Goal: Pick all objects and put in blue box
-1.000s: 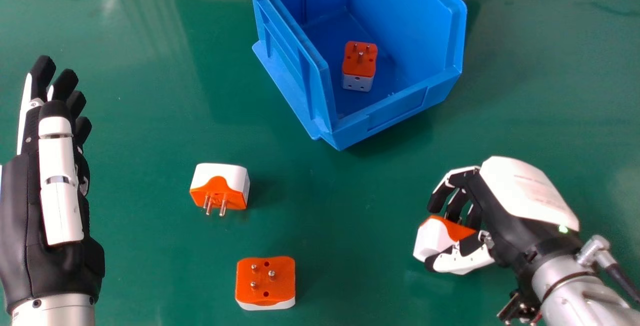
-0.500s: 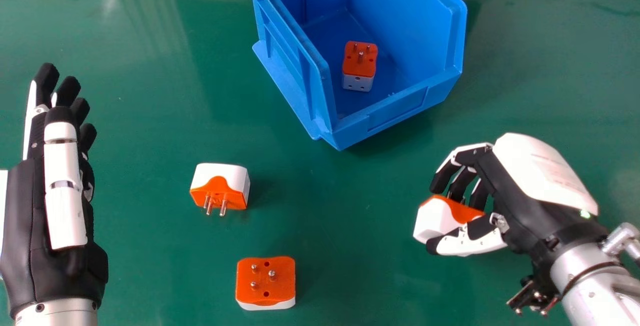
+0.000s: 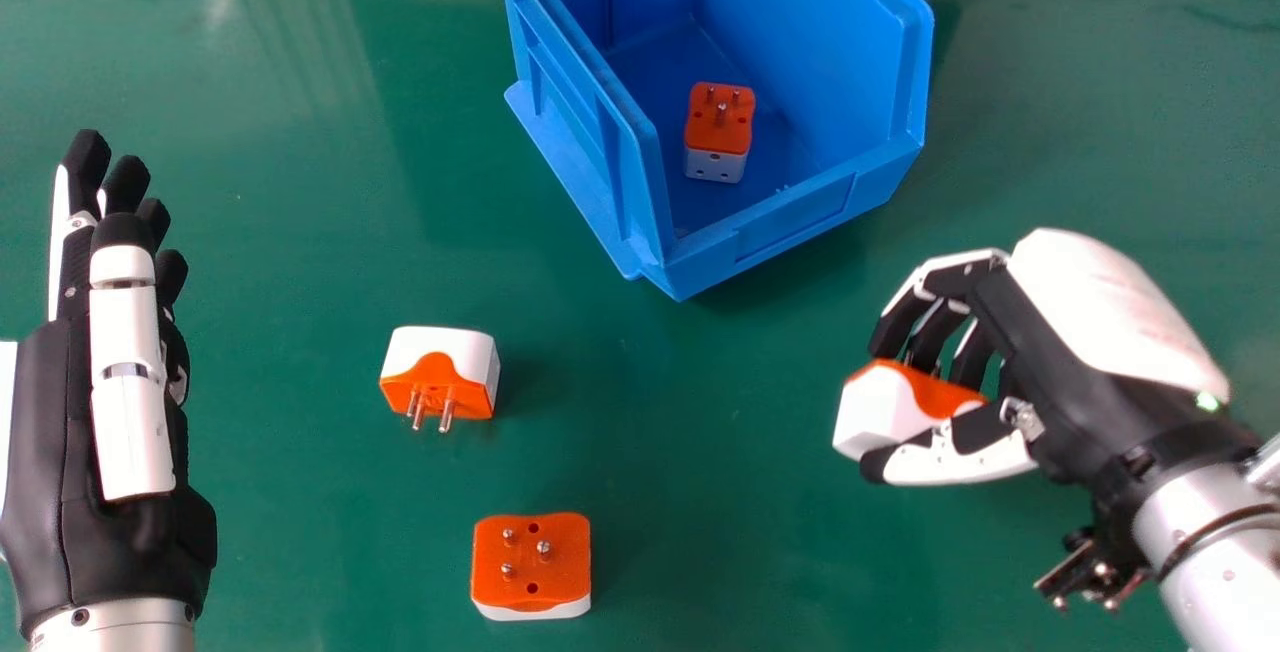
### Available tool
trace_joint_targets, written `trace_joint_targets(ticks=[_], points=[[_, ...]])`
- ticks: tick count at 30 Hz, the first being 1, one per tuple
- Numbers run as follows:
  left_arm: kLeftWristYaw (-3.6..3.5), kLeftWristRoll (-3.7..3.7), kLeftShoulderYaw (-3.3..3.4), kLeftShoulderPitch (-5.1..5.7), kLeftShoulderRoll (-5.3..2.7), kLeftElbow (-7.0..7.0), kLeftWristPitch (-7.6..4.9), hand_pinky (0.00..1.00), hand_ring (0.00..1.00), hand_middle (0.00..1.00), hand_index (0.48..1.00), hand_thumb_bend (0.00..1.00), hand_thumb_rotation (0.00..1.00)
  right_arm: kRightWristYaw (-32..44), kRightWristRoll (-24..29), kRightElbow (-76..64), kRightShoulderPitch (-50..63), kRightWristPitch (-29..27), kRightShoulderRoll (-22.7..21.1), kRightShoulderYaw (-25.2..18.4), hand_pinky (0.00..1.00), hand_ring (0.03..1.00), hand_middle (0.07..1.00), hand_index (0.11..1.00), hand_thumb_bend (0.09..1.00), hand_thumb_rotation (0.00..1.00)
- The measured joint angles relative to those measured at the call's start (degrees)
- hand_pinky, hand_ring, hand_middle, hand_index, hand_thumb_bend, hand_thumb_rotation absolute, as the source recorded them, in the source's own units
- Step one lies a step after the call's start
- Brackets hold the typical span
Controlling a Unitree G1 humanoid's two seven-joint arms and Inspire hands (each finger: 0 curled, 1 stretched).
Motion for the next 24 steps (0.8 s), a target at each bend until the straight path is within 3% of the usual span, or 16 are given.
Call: trace_joint_targets(ticks=[8,16,24], points=[[0.12,0.41,-0.32,-0.95,0.03,0.32,0.0,1.0,1.0,1.0,0.997,0.25,1.0,1.78,-0.06,-3.3,-2.22,0.37,0.31,-0.36,0.28,0.398,0.505,0.526,0.488,0.0],[-0.44,0.48,-0.27,-1.61,0.02,2.07,-0.35,1.0,1.0,1.0,0.999,0.22,1.0,0.71,-0.18,-2.58,-9.62,-1.06,0.46,-0.73,0.27,0.396,0.506,0.533,0.487,0.0],[-0.75,0.46,0.02,-1.56,0.01,2.63,-1.71,1.0,1.0,1.0,1.0,0.21,1.0,-0.94,-0.17,2.92,-18.06,-3.05,0.83,0.67,0.27,0.395,0.505,0.54,0.486,0.0]])
